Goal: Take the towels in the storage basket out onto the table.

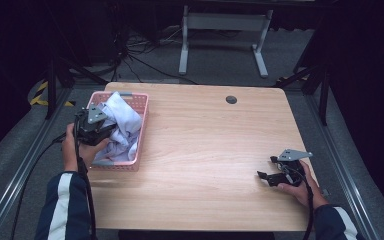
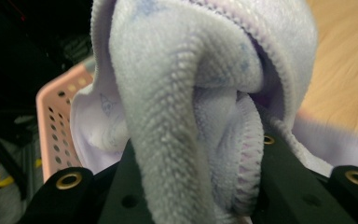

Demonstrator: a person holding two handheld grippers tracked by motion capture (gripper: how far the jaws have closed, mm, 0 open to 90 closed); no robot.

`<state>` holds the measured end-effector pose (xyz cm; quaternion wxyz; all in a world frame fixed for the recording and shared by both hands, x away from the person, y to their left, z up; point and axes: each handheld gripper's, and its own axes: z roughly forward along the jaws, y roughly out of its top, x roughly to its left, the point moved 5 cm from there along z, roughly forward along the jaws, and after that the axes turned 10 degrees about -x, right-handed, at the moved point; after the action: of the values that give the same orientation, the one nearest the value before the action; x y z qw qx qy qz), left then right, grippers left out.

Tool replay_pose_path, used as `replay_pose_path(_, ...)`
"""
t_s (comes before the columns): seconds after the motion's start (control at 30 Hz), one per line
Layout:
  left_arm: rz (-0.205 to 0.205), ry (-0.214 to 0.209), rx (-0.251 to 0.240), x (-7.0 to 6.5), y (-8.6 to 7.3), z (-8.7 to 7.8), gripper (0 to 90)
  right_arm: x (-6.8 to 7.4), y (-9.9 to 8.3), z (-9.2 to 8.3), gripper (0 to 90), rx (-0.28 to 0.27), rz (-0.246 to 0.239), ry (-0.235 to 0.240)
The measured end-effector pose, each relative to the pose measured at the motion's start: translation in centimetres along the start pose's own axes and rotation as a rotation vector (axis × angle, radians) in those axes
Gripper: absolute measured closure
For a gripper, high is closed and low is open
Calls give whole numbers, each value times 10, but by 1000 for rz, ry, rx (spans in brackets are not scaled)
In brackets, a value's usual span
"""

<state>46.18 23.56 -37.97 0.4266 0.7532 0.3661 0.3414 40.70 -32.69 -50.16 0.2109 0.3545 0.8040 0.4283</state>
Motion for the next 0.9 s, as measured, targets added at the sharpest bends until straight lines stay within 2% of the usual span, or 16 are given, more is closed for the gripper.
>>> replay_pose_path(0.1, -11, 20, -58, 3, 9, -9, 748, 0, 0, 0, 153, 0, 0, 0)
replay_pose_path(0.2, -33, 21, -118, 6, 21, -17, 749, 0, 0, 0, 153, 0, 0, 0)
replay_pose_path(0.23, -40, 12, -125, 6, 24, -18, 750, 0, 0, 0, 153, 0, 1, 0)
replay_pose_path(0.3, -26, 28, -148, 7, 36, -24, 750, 0, 0, 0, 153, 0, 0, 0)
replay_pose_path(0.33, -27, 21, -160, 8, 41, -26, 751, 0, 0, 0, 153, 0, 1, 0)
replay_pose_path(0.4, -32, 35, -193, 12, 54, -34, 753, 0, 0, 0, 152, 0, 1, -1)
replay_pose_path(0.43, -32, 35, -193, 12, 54, -34, 753, 0, 0, 0, 153, 0, 1, -1)
replay_pose_path(0.47, -37, 43, -230, 15, 67, -42, 754, 0, 0, 0, 153, 0, 1, -1)
replay_pose_path(0.5, -37, 43, -230, 15, 67, -42, 754, 0, 0, 0, 153, 0, 1, -1)
replay_pose_path(0.57, -39, 41, -250, 17, 79, -48, 755, 0, 0, 0, 153, 0, 1, -1)
replay_pose_path(0.6, -31, 53, -265, 18, 85, -51, 756, 0, 0, 0, 153, 0, 0, -1)
replay_pose_path(0.77, -35, 47, -322, 19, 111, -63, 758, 0, 0, 0, 153, 0, 1, -1)
replay_pose_path(0.8, -33, 38, -346, 17, 121, -68, 760, 0, 0, 0, 153, 0, 1, -2)
replay_pose_path(0.87, -31, 28, -358, 15, 128, -70, 760, 0, 0, 0, 153, 0, 2, -2)
replay_pose_path(0.9, -33, 11, -377, 12, 136, -73, 760, 0, 0, 0, 153, 0, 2, -2)
